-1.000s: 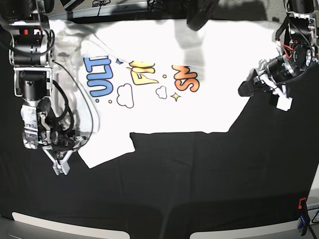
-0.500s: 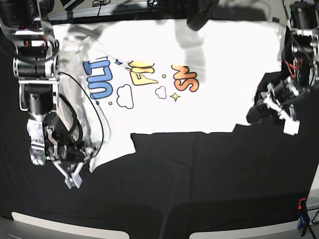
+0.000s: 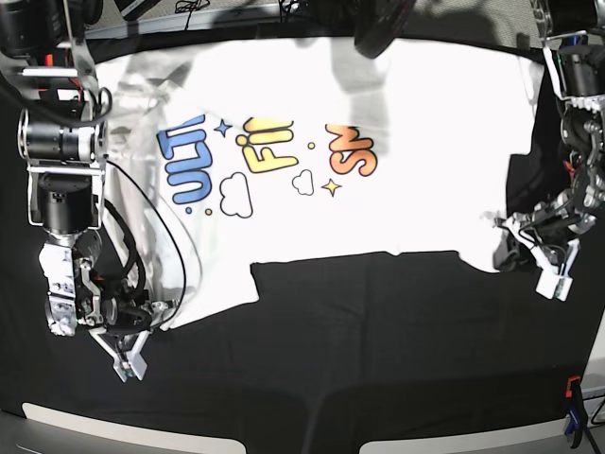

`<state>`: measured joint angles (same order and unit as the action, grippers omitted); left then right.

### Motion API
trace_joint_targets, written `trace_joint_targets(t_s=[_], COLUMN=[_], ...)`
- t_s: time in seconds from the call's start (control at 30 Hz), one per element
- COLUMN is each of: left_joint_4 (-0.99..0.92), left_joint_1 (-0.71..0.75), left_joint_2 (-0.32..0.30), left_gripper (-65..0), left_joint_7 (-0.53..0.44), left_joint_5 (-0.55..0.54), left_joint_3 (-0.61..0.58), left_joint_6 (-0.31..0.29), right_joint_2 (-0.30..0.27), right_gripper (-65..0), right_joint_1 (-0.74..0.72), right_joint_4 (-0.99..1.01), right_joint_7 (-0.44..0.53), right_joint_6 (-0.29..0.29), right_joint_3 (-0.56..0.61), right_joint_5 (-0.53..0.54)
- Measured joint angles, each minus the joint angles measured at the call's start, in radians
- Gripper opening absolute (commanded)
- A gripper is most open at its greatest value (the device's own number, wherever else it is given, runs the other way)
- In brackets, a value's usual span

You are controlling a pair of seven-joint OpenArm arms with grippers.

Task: Layout the t-shirt on the table in an organized manner, then fold the t-shirt properly
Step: 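Grasp the hem corners with both grippers, then lift the hem with both grippers and fold it over onto the collar half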

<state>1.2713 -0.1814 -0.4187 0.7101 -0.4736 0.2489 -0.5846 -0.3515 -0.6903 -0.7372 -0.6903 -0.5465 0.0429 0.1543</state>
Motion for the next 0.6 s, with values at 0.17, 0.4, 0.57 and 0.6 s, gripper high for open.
trace_joint_targets(t_s=[0.17, 0.4, 0.57, 0.6], left_joint_4=[0.0, 0.0, 0.0, 0.0], left_joint_1=[-0.019, -0.068, -0.079, -0.077], left_joint_2=[0.0, 0.0, 0.0, 0.0], left_gripper=[-65.0, -65.0, -65.0, -65.0], left_joint_7=[0.002, -0.004, 0.0, 0.0], left_joint_5=[0.068, 0.169, 0.164, 0.156], left_joint_3=[0.0, 0.0, 0.0, 0.0], left_joint_6=[0.0, 0.069, 0.068, 0.069], right_joint_2=[-0.004, -0.062, -0.115, -0.119], right_gripper=[-65.0, -65.0, -65.0, -65.0], right_joint_1=[0.0, 0.0, -0.002, -0.002], right_joint_4=[-0.037, -0.043, -0.043, -0.043], right_joint_7=[-0.011, -0.018, -0.057, -0.061], right_joint_6=[-0.004, -0.006, -0.008, -0.032], right_joint_3=[0.0, 0.001, 0.001, 0.0], right_joint_5=[0.002, 0.003, 0.058, 0.061])
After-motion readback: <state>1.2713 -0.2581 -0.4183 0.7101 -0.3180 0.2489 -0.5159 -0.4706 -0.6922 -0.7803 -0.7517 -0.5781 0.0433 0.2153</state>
